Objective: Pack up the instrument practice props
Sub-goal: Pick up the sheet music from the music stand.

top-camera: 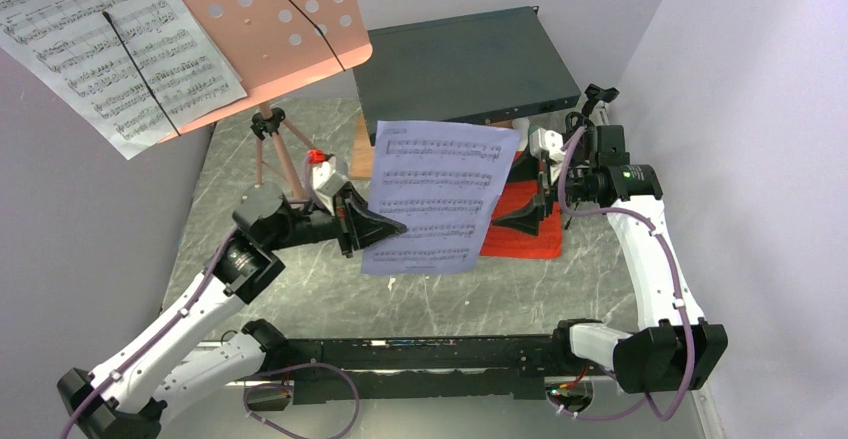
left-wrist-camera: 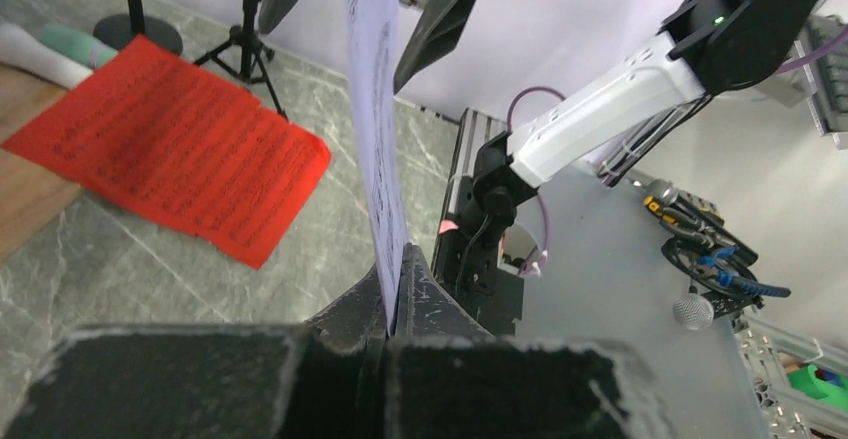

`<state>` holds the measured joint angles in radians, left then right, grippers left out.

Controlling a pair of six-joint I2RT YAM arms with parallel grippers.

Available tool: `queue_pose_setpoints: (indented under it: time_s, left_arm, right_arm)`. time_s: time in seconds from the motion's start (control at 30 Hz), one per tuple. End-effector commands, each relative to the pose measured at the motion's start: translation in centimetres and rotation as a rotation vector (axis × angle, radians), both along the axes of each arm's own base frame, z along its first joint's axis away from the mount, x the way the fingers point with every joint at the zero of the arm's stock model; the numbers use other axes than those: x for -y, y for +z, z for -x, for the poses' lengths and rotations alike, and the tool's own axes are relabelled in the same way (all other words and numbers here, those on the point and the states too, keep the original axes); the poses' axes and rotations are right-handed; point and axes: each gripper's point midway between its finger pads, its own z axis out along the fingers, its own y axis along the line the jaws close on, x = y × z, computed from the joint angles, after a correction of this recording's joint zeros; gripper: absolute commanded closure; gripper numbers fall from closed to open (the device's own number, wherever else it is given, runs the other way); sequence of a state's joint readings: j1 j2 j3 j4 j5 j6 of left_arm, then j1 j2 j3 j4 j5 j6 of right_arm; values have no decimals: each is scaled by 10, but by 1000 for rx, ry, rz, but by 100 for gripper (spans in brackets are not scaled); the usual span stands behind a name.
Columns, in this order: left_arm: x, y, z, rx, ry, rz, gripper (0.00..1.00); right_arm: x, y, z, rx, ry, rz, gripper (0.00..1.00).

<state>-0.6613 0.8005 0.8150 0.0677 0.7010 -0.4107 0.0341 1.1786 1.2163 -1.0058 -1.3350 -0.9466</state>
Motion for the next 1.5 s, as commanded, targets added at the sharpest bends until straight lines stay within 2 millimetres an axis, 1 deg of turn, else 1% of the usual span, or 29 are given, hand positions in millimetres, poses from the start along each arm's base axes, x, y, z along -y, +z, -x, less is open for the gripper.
queue_pose_setpoints:
  time_s: [0.0,0.13,0.23,0.37,0.4,0.5,0.6,0.67,0.7,0.77,0.8,0.83,0.87,0.9,1.0,1.03,1.13,1.17,1.23,1.27,1.33,1.4,1.47]
  left_arm:
    - [9,-12,-11,47,40,-37,100]
    - [19,-23,-14,39,27,-59,100]
    - [27,-27,-13,33,1,-62,100]
    - [39,-34,-10,24,-32,-85,100]
    - [41,-36,-9,23,-35,-90,100]
    - [45,-42,-9,18,-33,-101,100]
    - [44,-47,-11,16,-18,-102,100]
    - [43,-50,-12,12,-9,-102,100]
    - [43,-52,-12,10,-6,-104,100]
    - [42,-56,-14,-1,5,-112,100]
    - [42,-59,-15,-7,13,-121,100]
    - [41,-61,-18,-13,27,-131,99]
    - [40,-64,-21,-23,46,-147,94]
    - [38,-68,-25,-35,73,-167,87]
    - [27,-78,-39,-60,181,-224,57]
    - [22,-85,-41,-72,207,-255,48]
    - [5,-89,-50,-76,315,-287,24]
    - [0,-89,-51,-70,338,-293,19]
    - [-10,-90,-53,-68,387,-300,10]
    - [-15,-89,-54,-63,407,-301,8]
    - [-22,-89,-54,-57,439,-301,3]
    - [-28,-88,-55,-55,465,-301,1]
    - [-30,-89,-55,-59,476,-304,0]
  right_arm:
    - [-10,38,25,-54,96,-161,6]
    - [-11,47,36,-82,119,-191,5]
    - [-11,48,37,-94,123,-197,5]
    - [-12,52,34,-124,131,-206,7]
    - [-12,52,33,-129,130,-206,8]
    - [-11,52,27,-142,106,-190,18]
    - [-10,42,18,-152,46,-159,32]
    - [-9,35,12,-170,10,-148,47]
    - [-9,33,10,-172,-3,-145,57]
    - [-8,26,5,-190,-42,-136,79]
    - [-7,23,1,-187,-65,-128,92]
    - [-5,19,-3,-175,-93,-113,100]
    - [-3,15,-7,-161,-116,-95,100]
    - [-1,10,-10,-145,-140,-76,100]
    - [9,-10,-15,-97,-208,9,100]
    - [14,-18,-16,-66,-227,54,100]
    - [33,-44,-22,-1,-308,192,100]
    - [40,-53,-25,17,-336,236,100]
    - [58,-73,-36,36,-430,326,100]
    - [63,-82,-40,38,-460,348,100]
    - [82,-101,-54,54,-558,428,100]
    - [97,-114,-68,83,-637,481,100]
    - [111,-122,-84,118,-717,525,96]
